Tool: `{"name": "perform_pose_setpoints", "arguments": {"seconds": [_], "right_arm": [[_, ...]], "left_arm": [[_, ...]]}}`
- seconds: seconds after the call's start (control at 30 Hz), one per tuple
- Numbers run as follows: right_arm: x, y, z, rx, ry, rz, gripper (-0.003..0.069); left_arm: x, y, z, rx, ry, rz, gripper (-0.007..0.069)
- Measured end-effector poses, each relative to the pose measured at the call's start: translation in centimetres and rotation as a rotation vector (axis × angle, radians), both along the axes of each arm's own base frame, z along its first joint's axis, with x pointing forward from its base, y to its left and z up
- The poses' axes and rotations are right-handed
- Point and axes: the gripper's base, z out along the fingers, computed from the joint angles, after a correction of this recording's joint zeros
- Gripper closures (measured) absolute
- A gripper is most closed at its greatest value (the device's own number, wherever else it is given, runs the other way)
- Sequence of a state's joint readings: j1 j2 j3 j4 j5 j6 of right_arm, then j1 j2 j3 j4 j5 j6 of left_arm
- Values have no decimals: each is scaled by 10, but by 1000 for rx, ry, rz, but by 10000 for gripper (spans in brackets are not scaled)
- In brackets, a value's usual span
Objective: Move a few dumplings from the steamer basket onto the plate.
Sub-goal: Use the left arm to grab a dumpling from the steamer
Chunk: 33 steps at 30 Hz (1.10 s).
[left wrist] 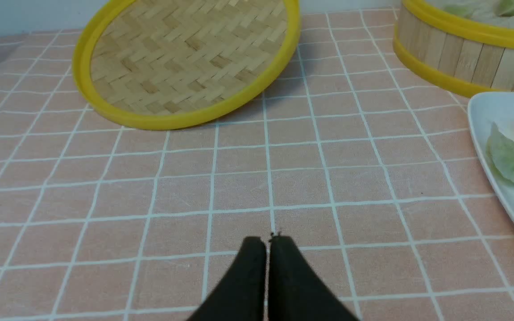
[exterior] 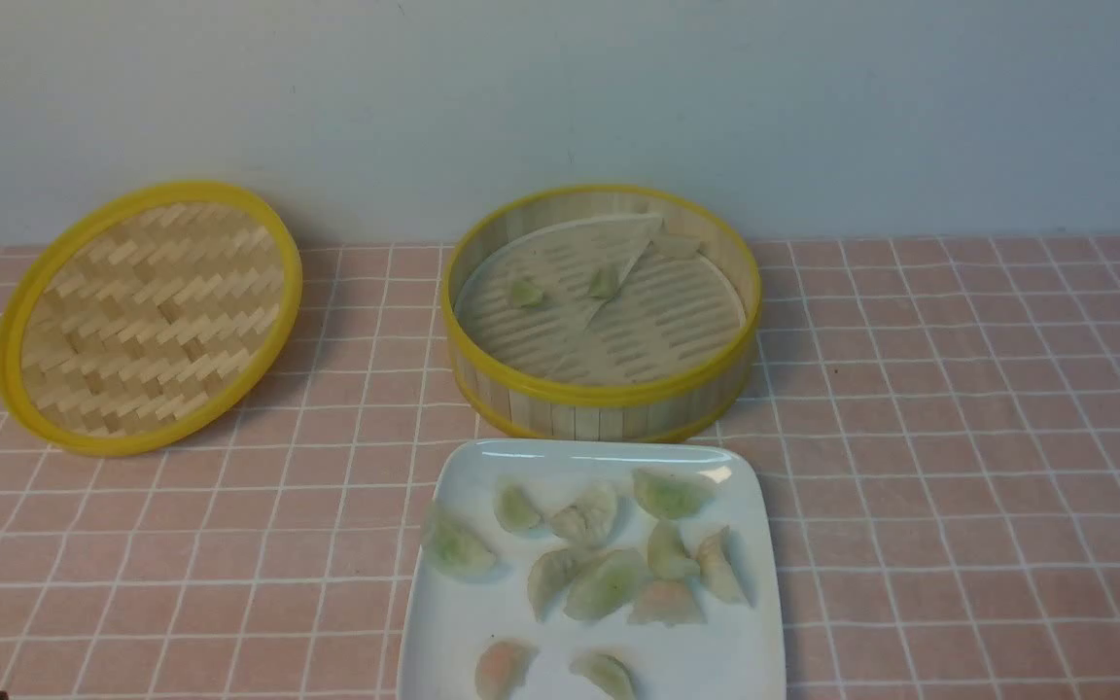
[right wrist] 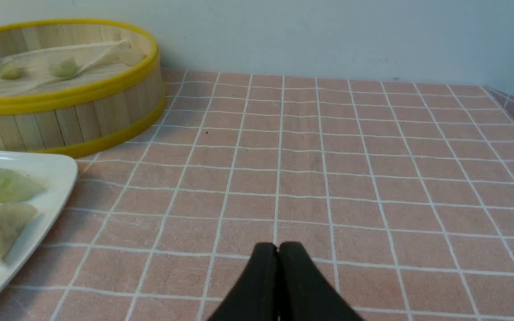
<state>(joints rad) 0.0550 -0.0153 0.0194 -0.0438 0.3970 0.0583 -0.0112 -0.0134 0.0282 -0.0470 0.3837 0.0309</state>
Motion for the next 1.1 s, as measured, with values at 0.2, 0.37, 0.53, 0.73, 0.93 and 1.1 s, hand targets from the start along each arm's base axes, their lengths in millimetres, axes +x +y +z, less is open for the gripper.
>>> {"name": "perform_pose_setpoints", "arguments": {"seconds": [0.2,0.37,0.53,0.73,0.93,1.1], "right_arm": [[0,0,0,0,0,0,669],[0,0,0,0,0,0,669],[0,0,0,0,0,0,669],[0,0,0,0,0,0,669],[0,0,0,1,0,0,669],[0,0,0,1,0,0,669]], "left_arm": [[0,0,0,0,0,0,631],[0,0,0,0,0,0,631],[0,0,0,4,-1,0,631],[2,0,6,-45,-74,11,631],[4,-1,23,-386,-250,53,631],[2,7,47,-579,-524,107,631]]}}
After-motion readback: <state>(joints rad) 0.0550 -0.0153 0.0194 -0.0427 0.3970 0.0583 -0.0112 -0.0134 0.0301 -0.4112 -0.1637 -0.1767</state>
